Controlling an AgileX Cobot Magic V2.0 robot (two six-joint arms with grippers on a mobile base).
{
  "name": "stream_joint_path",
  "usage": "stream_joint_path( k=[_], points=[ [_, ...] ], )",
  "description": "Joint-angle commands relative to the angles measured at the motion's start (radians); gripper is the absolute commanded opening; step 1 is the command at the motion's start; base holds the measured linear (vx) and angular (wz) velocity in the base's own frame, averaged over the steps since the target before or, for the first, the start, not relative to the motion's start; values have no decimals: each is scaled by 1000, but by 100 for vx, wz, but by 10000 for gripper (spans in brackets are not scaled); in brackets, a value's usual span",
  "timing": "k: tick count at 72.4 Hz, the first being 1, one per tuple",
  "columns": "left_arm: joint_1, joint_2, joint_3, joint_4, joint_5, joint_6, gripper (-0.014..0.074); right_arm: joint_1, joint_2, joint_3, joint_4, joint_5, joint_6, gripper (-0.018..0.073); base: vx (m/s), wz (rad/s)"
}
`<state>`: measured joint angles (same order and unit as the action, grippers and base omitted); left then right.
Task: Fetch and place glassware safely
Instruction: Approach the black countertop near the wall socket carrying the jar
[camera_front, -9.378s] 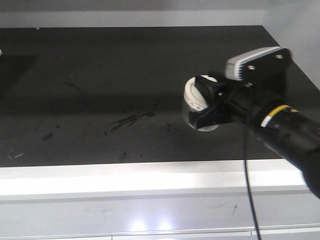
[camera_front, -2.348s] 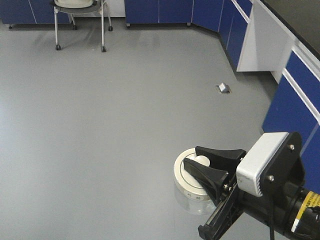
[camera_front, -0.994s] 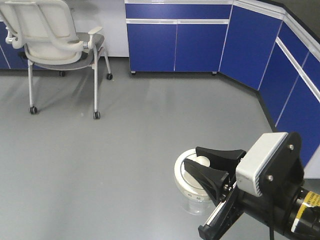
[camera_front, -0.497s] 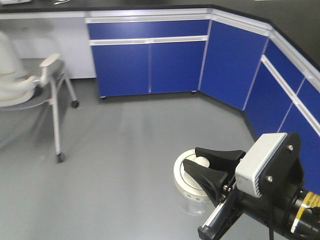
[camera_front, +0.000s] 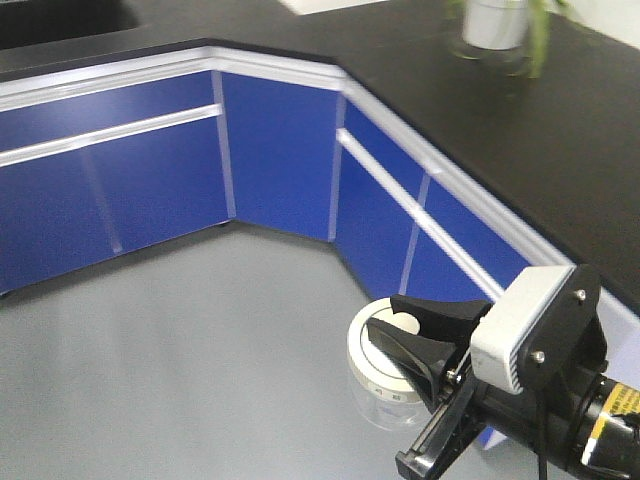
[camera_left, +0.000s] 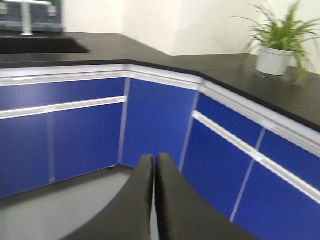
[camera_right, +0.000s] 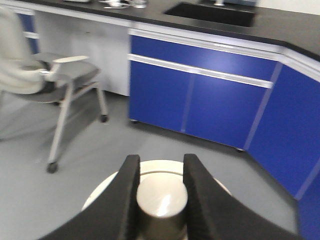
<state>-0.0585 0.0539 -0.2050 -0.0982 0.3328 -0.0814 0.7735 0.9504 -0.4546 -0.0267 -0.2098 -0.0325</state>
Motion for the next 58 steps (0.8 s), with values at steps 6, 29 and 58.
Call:
stream_joint_path(
  k=[6, 29, 58],
  points=[
    [-6, 13, -26, -8, -74, -8, -7, 0, -11, -33, -8, -96, -6, -1, 34, -81],
    [-6, 13, -26, -8, -74, -8, -7, 0, -11, -33, -8, -96, -6, -1, 26, -93],
    [-6, 13, -26, -8, -74, -8, -7, 0, -11, -33, -8, -96, -6, -1, 21, -80]
  ],
)
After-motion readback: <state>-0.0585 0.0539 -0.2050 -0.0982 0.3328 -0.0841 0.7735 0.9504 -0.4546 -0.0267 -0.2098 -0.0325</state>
